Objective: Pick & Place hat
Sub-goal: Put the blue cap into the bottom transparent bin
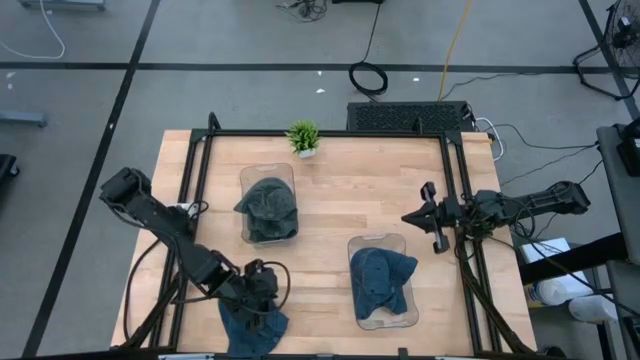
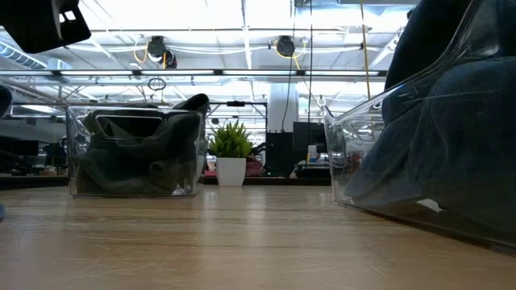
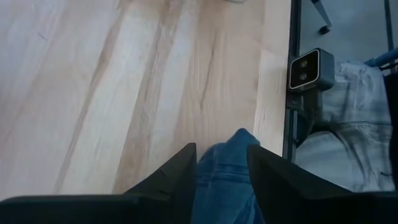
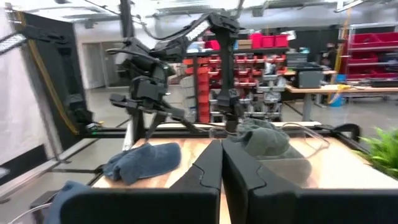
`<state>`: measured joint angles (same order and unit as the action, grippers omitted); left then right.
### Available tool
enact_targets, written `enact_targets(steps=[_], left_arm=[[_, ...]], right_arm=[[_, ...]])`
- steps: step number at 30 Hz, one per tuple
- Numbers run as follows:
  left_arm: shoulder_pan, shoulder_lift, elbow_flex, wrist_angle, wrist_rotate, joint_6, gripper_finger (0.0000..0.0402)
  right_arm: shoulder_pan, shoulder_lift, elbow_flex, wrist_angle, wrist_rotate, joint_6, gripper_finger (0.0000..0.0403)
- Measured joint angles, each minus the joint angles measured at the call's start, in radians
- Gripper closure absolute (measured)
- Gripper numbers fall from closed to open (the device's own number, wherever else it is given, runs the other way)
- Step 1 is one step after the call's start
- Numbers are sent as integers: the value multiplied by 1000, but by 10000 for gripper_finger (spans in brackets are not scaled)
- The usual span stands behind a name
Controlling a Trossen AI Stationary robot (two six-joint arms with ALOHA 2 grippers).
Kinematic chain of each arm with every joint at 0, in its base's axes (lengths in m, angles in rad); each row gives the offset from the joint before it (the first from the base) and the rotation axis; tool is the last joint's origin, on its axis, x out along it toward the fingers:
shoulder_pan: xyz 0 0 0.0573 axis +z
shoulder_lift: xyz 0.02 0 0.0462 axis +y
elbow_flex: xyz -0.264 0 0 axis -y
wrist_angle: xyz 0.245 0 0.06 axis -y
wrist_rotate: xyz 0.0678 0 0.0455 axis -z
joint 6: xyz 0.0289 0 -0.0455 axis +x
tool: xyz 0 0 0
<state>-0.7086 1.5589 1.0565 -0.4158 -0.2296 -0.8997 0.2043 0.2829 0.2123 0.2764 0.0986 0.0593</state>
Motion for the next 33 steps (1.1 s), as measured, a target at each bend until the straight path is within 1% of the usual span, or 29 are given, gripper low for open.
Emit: enact_targets(steps=[2, 15, 17, 20, 22, 24, 29, 33], left_arm=[[2, 0, 0, -1, -6, 3, 254], [9, 0, 0, -8, -10, 7, 254], [9, 0, 0, -9, -10, 7, 254], [11, 0, 0, -9, -10, 14, 254], [14, 0, 0, -9, -9, 27, 254], [21, 0, 0, -9, -9, 30, 254], [38, 0, 0, -13, -8, 33, 254], [48, 0, 0, -16, -7, 34, 254]], right_arm=[[0, 0, 0, 0, -25, 0, 403], [0, 0, 0, 7, -25, -10, 402], [0, 0, 0, 13, -49, -8, 397], [0, 0, -1, 32, -155, -6, 373], [0, 0, -1, 56, -215, 6, 348], [1, 0, -1, 75, -253, 16, 320], [0, 0, -1, 97, -258, 32, 253], [0, 0, -1, 100, -259, 47, 216]])
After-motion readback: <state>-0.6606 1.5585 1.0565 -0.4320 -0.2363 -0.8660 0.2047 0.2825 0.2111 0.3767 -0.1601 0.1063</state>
